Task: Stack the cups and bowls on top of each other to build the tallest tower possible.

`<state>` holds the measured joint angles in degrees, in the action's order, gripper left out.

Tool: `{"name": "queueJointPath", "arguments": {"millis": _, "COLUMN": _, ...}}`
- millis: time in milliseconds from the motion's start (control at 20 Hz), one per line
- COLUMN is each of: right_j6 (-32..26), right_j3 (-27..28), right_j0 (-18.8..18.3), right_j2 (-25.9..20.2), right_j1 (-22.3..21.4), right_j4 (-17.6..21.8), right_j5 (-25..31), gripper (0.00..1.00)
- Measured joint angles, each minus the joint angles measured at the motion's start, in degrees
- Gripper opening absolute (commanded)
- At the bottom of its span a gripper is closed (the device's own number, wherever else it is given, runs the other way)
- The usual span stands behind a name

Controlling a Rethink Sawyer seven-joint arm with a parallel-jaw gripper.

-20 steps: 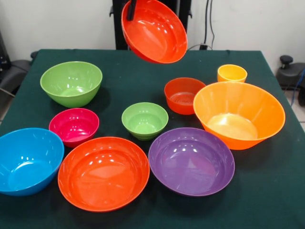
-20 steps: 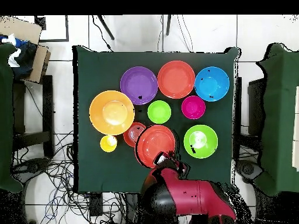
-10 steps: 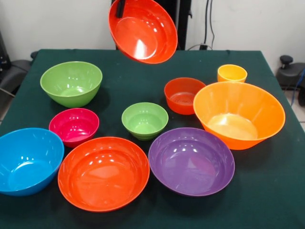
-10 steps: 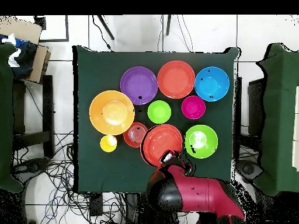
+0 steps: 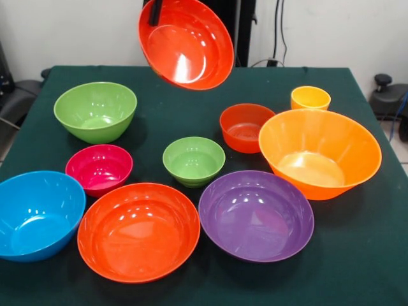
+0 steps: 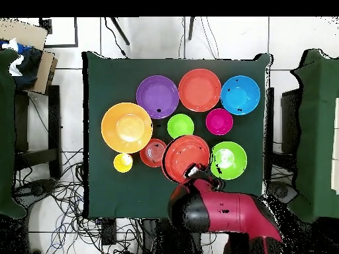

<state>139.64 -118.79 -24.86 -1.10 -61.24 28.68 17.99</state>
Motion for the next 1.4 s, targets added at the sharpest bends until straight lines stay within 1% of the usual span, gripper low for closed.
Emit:
{"name": "queueJointPath", "arguments": {"millis": 300, "right_j6": 0.0, "right_j3": 3.21, "right_j0": 0.87, "right_j2": -0.02, "right_j1": 1.9, "right_j4": -0.02, "right_j5": 0.13, "gripper": 0.0}}
{"name": "queueJointPath", "arguments": {"millis": 850, "right_j6": 0.0, "right_j3": 7.18, "right_j0": 1.8, "right_j2": -0.03, "right_j1": 5.39, "right_j4": -0.25, "right_j5": 0.13, "gripper": 0.0}}
{"name": "queueJointPath", "arguments": {"millis": 1400, "right_j6": 0.0, "right_j3": 10.69, "right_j0": 4.59, "right_j2": 0.07, "right_j1": 8.21, "right_j4": -1.15, "right_j5": 0.16, "gripper": 0.0}}
